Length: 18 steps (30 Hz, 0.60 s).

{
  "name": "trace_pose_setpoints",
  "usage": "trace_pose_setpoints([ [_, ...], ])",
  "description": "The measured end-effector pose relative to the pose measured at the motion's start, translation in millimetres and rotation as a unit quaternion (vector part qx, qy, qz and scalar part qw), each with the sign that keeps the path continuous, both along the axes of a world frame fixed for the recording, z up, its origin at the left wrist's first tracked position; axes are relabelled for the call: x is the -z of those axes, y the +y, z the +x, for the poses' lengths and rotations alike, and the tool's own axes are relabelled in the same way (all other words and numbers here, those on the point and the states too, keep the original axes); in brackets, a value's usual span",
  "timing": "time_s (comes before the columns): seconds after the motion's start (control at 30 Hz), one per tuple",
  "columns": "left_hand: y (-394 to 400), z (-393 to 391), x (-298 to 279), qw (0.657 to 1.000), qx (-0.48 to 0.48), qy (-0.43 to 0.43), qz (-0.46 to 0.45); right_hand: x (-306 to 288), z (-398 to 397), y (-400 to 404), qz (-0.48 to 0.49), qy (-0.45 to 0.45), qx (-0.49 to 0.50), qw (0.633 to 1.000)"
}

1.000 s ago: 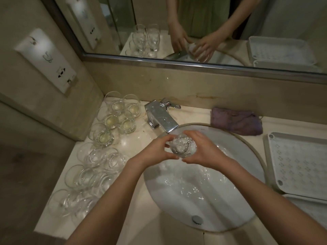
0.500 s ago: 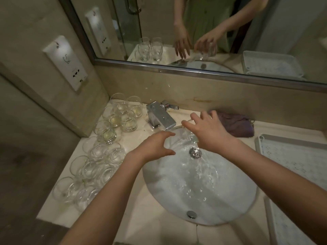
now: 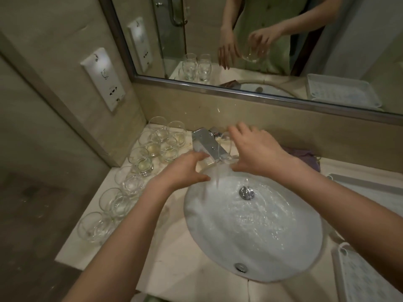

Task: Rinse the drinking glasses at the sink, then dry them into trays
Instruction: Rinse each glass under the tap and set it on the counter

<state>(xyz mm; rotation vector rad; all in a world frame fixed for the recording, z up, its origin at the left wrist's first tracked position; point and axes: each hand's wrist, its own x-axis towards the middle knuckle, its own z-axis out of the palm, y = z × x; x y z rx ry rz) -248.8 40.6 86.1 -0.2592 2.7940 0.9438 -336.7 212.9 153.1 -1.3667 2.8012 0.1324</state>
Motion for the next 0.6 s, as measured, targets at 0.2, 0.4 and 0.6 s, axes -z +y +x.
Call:
trace_pose_setpoints([
  [0.2,-51.6,12.2,-1.8,0.997,-0.079,-0.003,0.001,5.1,4.3,-53.5,-0.191,-0.248,0.000,0.950],
  [0.4,-117.8,32.5,17.2,0.979,-0.196,-0.023,-0.051,65.0,8.3,-118.4,-0.165,-0.293,-0.026,0.941],
  [0.6,-165.6,30.1,40.4,0.962,-0.248,-0.070,-0.093,107.6,2.4,-164.5,-0.100,-0.287,-0.098,0.948],
])
